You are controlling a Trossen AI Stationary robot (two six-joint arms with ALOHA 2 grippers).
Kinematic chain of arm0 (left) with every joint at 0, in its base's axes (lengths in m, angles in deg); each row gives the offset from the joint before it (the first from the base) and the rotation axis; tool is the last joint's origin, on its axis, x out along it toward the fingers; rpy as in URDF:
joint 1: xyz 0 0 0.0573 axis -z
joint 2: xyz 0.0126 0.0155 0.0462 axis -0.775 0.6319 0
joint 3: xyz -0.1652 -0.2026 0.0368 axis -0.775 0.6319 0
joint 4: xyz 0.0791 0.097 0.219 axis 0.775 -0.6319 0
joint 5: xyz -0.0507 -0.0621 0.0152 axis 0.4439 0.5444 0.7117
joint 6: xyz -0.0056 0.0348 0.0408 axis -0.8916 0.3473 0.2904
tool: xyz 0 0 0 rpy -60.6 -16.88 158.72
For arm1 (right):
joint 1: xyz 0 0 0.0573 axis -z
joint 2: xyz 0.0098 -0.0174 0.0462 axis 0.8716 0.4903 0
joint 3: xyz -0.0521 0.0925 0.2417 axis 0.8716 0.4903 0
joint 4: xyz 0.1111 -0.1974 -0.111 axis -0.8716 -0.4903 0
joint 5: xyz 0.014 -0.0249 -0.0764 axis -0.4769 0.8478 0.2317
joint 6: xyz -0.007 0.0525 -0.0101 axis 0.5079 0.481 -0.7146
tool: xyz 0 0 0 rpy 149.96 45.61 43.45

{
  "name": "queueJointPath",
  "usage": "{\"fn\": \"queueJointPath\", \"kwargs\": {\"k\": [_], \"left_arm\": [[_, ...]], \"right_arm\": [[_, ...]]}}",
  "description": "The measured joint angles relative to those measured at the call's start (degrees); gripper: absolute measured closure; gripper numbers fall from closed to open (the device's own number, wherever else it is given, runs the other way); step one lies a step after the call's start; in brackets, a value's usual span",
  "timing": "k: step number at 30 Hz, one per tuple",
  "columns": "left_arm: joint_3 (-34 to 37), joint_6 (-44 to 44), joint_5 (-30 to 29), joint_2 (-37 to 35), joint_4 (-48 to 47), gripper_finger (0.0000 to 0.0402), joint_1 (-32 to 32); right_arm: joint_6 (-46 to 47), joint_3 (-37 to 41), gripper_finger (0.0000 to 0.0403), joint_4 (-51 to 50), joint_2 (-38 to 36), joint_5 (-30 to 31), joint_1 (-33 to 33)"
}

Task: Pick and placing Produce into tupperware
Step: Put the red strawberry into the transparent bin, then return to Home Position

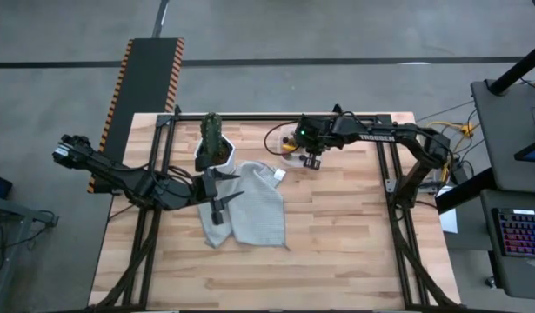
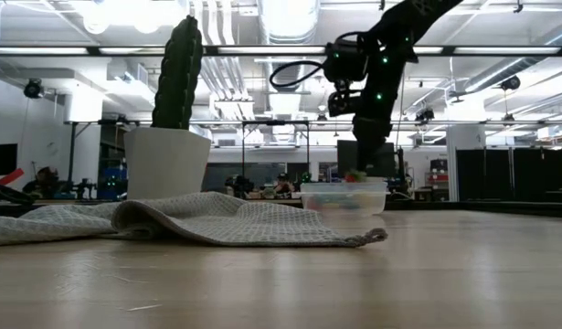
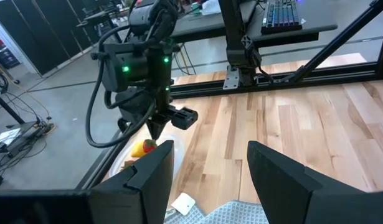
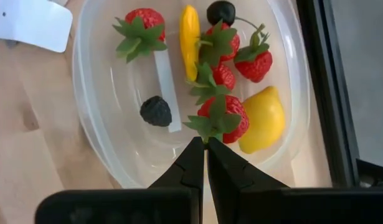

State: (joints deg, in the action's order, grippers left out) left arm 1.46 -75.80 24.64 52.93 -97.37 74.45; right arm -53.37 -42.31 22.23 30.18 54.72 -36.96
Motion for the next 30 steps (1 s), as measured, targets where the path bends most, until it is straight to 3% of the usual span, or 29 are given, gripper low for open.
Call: {"fn": "queueJointPath", "kwargs": {"k": [10, 21, 23, 27, 30], "left_arm": [[0.0, 0.0, 0.0, 0.0, 0.0, 0.0212, 0.0], [0.0, 0.1, 0.0, 0.0, 0.0, 0.0212, 0.0], [0.0, 0.2, 0.0, -0.1, 0.3, 0.0212, 0.0], [-0.6, 0.2, 0.2, -1.1, 2.1, 0.0212, 0.0], [-3.1, 0.7, 3.3, -1.4, 2.5, 0.0212, 0.1]], "right_arm": [[1.4, 1.0, 0.0388, 2.9, -0.8, 0.0, -0.1], [1.4, 0.5, 0.0295, 3.2, -0.9, -0.3, -0.2], [1.9, 0.1, 0.0284, 3.1, -2.0, -3.3, -0.4], [4.7, -0.4, 0.0280, 6.0, -8.5, -14.8, -2.8], [5.2, -0.2, 0.0290, 9.5, -16.2, -17.8, -7.1]]}}
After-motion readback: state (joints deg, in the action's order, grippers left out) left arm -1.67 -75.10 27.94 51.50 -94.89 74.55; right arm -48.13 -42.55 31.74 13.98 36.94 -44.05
